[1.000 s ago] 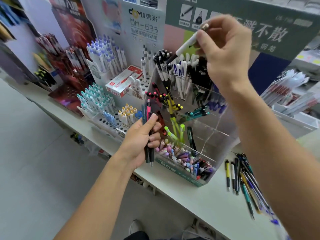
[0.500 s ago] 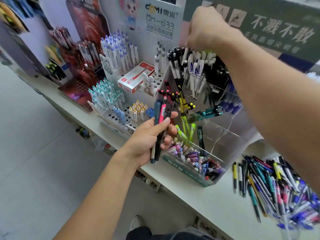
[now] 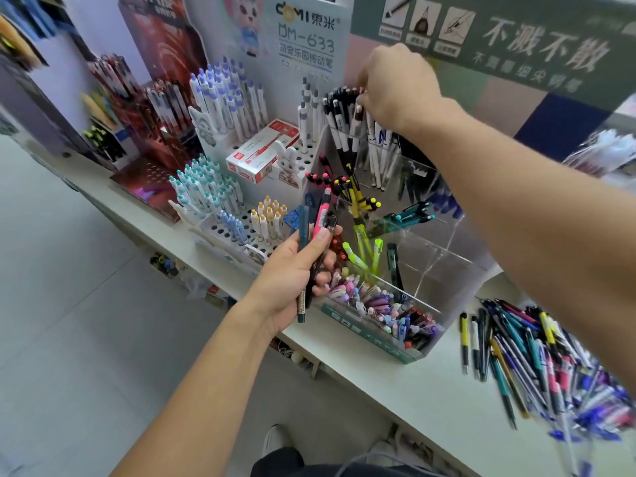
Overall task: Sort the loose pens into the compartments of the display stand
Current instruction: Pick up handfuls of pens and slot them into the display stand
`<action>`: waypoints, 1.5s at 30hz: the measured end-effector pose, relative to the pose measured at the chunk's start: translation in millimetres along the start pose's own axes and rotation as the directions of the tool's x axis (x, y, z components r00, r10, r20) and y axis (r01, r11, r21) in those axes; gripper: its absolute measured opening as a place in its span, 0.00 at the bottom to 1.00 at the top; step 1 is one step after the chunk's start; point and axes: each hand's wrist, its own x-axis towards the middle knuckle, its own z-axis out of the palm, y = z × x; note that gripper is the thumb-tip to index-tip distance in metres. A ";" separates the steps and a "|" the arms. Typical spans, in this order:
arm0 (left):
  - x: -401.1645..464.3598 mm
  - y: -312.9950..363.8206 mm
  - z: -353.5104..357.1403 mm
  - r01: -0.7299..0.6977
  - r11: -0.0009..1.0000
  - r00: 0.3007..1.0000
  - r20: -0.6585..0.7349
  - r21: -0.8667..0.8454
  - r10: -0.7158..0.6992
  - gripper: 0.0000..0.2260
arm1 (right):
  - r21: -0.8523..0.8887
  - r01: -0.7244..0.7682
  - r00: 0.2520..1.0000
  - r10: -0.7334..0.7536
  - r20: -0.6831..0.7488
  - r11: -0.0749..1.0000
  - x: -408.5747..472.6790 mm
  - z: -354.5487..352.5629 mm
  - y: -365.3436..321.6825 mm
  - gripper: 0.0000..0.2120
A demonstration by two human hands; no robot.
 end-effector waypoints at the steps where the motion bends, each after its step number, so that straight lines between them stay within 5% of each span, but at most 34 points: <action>1: 0.0 -0.5 -0.7 -0.008 1.000 1.000 0.006 0.005 0.008 0.11 | 0.038 0.022 0.998 -0.020 -0.052 0.999 -7.6 1.3 -0.7 0.10; 3: 0.8 -1.2 -1.8 -0.027 0.999 1.000 0.012 0.022 0.027 0.14 | 0.213 0.064 0.998 -0.064 -0.004 0.975 -34.9 1.4 -7.7 0.12; 5: 2.2 -3.0 -5.2 -0.046 0.998 0.999 0.016 0.045 0.046 0.10 | 0.393 0.048 0.943 -0.171 0.286 0.918 -68.6 1.5 -19.5 0.18; 8: 3.3 -4.9 -8.8 -0.049 0.992 0.999 0.004 0.118 0.049 0.08 | 0.508 -0.095 0.816 -0.226 0.532 0.856 -92.2 6.5 -17.2 0.09; 10: 4.0 -6.4 -10.7 -0.046 0.984 0.999 -0.007 0.175 0.048 0.09 | 0.597 -0.131 0.903 -0.153 0.402 0.792 -87.9 8.4 -7.3 0.06; 12: 3.8 -7.2 -13.5 -0.020 0.985 0.999 -0.040 0.172 0.027 0.11 | 0.643 -0.069 0.993 -0.011 0.120 0.763 -76.2 8.0 5.1 0.04; 14: 4.7 -7.8 -16.5 0.031 0.999 0.997 -0.073 0.041 -0.028 0.14 | 0.556 0.038 0.989 0.047 -0.138 0.830 -67.3 9.8 11.3 0.04; 16: 6.1 -7.1 -16.9 0.075 0.985 0.995 -0.048 -0.155 -0.083 0.16 | 0.409 0.129 0.971 -0.032 -0.237 0.903 -61.4 20.4 7.8 0.03; 20: 7.9 -2.6 -15.9 0.105 0.928 0.994 0.025 -0.358 -0.103 0.17 | 0.273 0.127 0.992 -0.129 -0.008 0.954 -45.7 59.0 -7.2 0.03; 24: 6.7 4.5 -17.6 0.045 0.977 0.999 0.000 -0.209 -0.046 0.14 | 0.260 0.030 0.975 -0.086 0.206 0.965 -40.7 91.9 -10.0 0.05; 28: 9.0 9.1 -12.3 -0.007 0.995 1.000 -0.016 -0.095 0.006 0.10 | 0.344 -0.103 0.985 0.048 0.166 0.933 -47.3 87.2 -11.4 0.12; 31: 12.8 9.8 -3.7 -0.038 0.996 0.999 -0.022 -0.080 0.036 0.08 | 0.478 -0.124 0.989 0.068 0.132 0.870 -78.2 53.5 -3.9 0.22; 33: 15.5 7.8 4.8 -0.048 0.998 0.999 0.013 -0.042 0.049 0.10 | 0.549 -0.238 0.955 0.089 0.284 0.801 -109.5 36.6 9.3 0.24; 36: 18.5 1.2 24.4 -0.037 0.997 0.997 0.075 0.065 0.032 0.10 | 0.753 -0.494 0.853 0.076 0.516 0.434 -153.2 26.5 33.2 0.24; 40: 22.8 -10.3 47.8 -0.041 0.966 0.999 0.027 0.254 0.035 0.10 | 0.876 -0.419 0.880 0.345 0.327 0.240 -178.8 4.1 74.2 0.13; 42: 25.2 -10.0 57.1 -0.038 0.957 0.999 0.011 0.289 0.036 0.11 | 0.931 -0.205 0.884 0.466 0.044 0.303 -177.6 -21.0 90.6 0.07; 45: 32.3 -1.6 71.1 -0.008 0.989 1.000 0.014 0.145 0.006 0.15 | 0.850 0.078 0.822 0.449 -0.350 0.521 -156.1 -49.3 108.0 0.05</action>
